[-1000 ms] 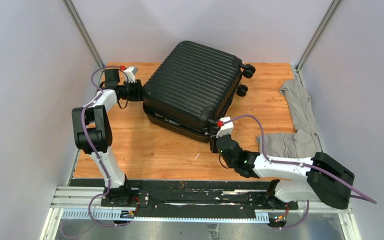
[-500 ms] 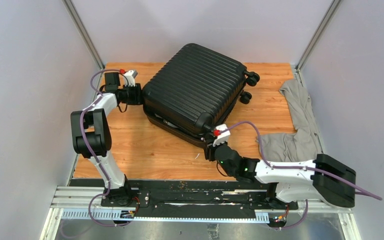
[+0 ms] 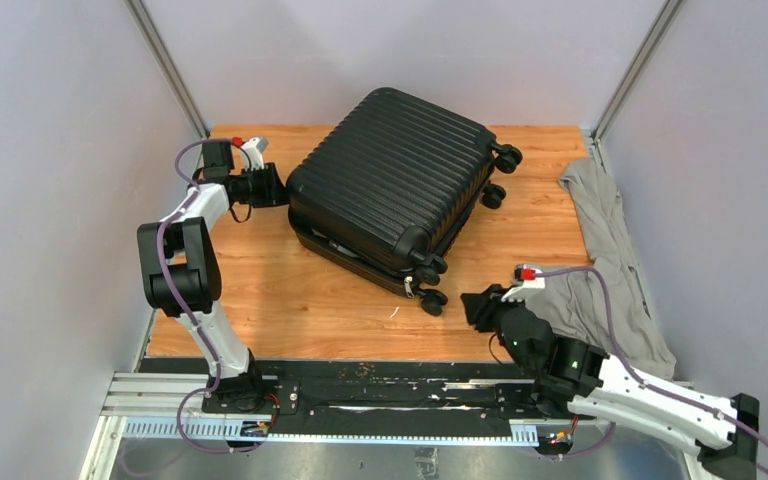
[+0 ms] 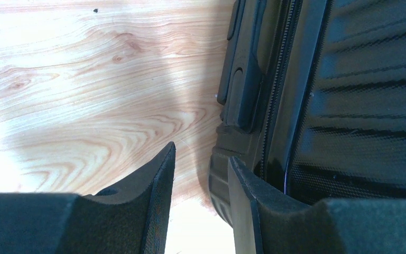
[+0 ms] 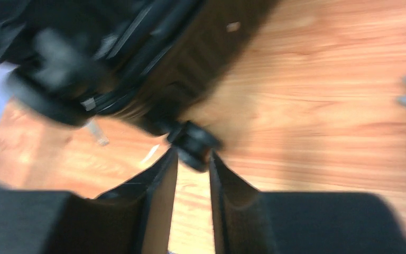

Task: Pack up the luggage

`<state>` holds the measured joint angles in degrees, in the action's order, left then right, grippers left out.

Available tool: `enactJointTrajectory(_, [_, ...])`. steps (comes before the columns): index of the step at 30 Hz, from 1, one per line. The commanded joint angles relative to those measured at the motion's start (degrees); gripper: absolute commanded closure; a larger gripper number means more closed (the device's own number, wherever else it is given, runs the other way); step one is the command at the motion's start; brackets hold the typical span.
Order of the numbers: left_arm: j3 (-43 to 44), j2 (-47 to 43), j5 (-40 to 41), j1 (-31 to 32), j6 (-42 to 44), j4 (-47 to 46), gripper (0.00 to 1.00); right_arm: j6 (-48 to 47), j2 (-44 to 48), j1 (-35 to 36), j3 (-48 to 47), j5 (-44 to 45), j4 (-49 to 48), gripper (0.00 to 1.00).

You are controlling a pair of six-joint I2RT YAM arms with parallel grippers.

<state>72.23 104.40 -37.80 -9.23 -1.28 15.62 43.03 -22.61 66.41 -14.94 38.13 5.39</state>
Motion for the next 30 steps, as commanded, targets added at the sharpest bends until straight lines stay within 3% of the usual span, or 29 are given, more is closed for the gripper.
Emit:
enactJointTrajectory(1, [1.6,-1.67,-1.16,-0.14,-0.85,0.31,0.67,6.31,-2.6,-12.04,-5.14,3.54,13.74,0.76])
enactJointTrajectory(3, [1.66,-1.36,-0.86,-0.16,-0.3,0.38,0.67,3.86,-9.32,-24.89,-7.97,-8.17,9.69,0.83])
enactJointTrajectory(5, [1.77,-0.82,-0.47,-0.15,0.02,0.39,0.67,2.07,-19.28,-37.48,-10.61,-22.49,-0.52,0.85])
enactJointTrajectory(9, [1.98,0.7,-0.55,0.21,-0.54,-0.38,0.68,-2.69,-46.6,-48.74,-24.81,-35.36,-6.48,0.87])
enactJointTrajectory(13, [1.2,1.11,-0.9,1.12,-0.5,-0.94,0.69,-6.61,-66.38,-50.4,-42.73,-43.54,-5.94,0.89])
enactJointTrajectory(17, [-0.28,-0.03,-2.48,1.32,0.39,-0.34,0.69,-7.16,-78.09,-50.59,-53.91,-50.41,-5.68,0.9])
enactJointTrajectory(27, [-8.84,-8.31,-5.32,1.37,9.55,6.58,0.71,-12.07,-96.78,-45.14,-83.35,-66.8,-1.56,0.9])
enactJointTrajectory(30, [-12.63,-12.65,-4.93,1.06,11.66,8.17,0.71,-14.46,-96.71,-44.44,-85.65,-66.58,0.1,0.87])
